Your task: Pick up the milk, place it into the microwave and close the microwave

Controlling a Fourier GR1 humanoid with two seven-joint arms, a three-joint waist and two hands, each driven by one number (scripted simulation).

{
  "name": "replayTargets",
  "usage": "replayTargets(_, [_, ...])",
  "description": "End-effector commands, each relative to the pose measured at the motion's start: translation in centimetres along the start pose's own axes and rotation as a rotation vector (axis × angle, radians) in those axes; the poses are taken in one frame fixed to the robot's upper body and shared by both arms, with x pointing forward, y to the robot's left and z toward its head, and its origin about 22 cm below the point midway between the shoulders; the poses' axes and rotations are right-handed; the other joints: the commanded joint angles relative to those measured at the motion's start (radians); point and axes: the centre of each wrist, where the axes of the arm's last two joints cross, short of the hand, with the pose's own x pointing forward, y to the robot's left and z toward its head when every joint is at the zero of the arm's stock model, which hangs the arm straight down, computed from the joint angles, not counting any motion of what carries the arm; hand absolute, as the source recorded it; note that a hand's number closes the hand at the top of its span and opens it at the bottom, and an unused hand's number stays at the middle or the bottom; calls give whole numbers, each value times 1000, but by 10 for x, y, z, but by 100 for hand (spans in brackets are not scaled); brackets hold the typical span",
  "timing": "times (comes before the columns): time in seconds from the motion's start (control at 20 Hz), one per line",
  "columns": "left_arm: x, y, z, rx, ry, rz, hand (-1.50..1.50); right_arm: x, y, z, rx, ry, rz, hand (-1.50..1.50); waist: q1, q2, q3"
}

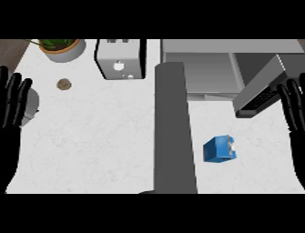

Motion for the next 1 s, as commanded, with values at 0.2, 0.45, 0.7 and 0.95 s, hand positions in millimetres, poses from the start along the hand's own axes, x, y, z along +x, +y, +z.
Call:
replayTargets(0.2, [-18,15,-4,-41,65,57,-150,40,35,33,-182,35,116,-150,-8,-14,8])
replayTargets(0.45, [-42,-8,41,67,200,317,-150,44,50,47,-162,200,40,-150,3,-15,8])
replayTargets(0.7, [-60,12,47,76,197,323,-150,53,61,72,-163,219,73,-150,-3,-13,9])
replayTargets(0.95, [-47,-10,71,63,187,325,-150,22,61,71,-176,256,81,-150,3,-12,10])
